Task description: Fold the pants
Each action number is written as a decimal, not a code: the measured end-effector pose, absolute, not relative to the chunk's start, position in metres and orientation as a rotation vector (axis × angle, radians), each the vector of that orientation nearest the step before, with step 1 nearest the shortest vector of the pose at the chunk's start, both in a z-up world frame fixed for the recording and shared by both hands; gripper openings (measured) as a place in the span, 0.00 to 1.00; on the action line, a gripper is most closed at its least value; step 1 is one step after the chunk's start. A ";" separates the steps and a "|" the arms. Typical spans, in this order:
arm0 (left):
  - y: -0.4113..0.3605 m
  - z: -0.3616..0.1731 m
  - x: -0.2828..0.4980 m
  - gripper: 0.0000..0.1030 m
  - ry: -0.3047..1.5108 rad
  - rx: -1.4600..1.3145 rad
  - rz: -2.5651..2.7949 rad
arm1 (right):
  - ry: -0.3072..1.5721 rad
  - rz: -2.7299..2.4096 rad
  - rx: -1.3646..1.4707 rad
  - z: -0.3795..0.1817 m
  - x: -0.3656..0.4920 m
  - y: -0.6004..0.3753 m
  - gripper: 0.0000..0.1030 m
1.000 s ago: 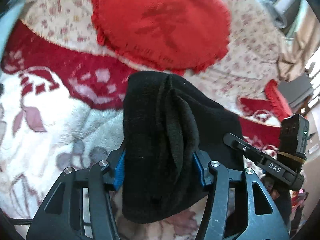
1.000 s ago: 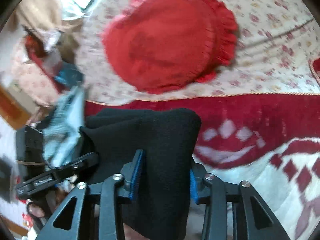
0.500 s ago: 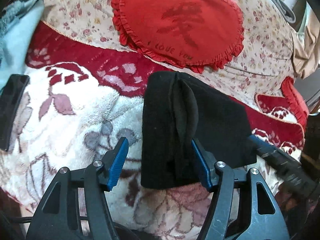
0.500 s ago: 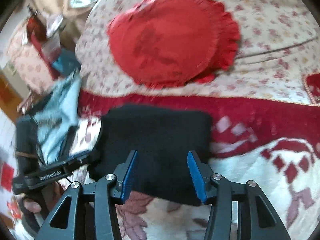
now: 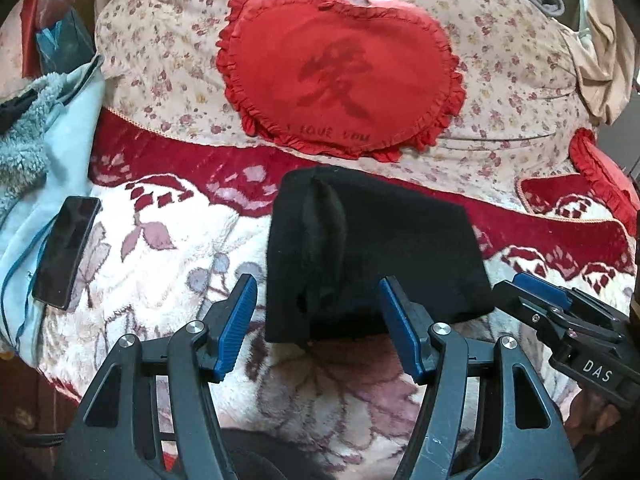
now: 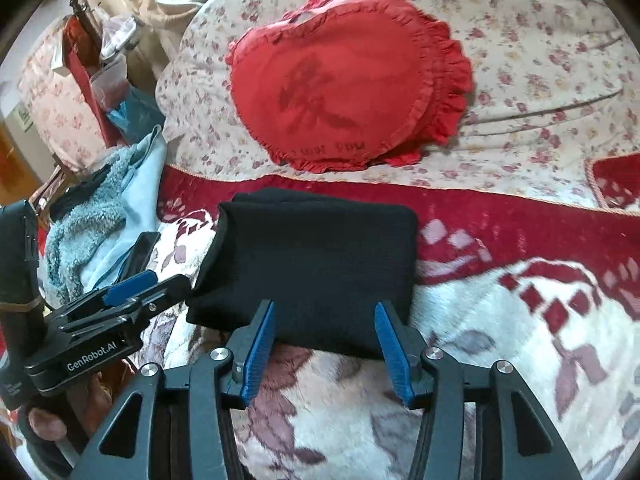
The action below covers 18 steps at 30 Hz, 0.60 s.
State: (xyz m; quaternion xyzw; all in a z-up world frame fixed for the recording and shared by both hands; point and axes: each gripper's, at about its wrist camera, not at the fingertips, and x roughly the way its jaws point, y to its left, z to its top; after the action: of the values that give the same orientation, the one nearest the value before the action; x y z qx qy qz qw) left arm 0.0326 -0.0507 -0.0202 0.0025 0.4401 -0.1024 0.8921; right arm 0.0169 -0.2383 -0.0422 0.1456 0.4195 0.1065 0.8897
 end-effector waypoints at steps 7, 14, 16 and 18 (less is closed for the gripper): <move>-0.053 -0.009 0.018 0.62 0.889 0.010 -0.200 | 0.846 0.202 0.327 -0.029 -0.004 -0.255 0.48; -0.054 -0.002 0.008 0.62 0.871 0.024 -0.194 | 0.834 0.213 0.340 -0.024 -0.011 -0.253 0.48; -0.054 -0.001 0.006 0.62 0.868 0.027 -0.189 | 0.833 0.220 0.340 -0.024 -0.012 -0.251 0.48; -0.053 0.000 0.005 0.62 0.866 0.029 -0.186 | 0.836 0.227 0.336 -0.023 -0.012 -0.249 0.48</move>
State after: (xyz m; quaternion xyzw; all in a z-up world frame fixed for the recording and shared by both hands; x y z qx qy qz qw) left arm 0.0049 -0.0530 -0.0003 0.0141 0.4189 -0.0902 0.9034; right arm -0.0119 -0.2492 -0.0233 0.1619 0.4030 0.1096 0.8941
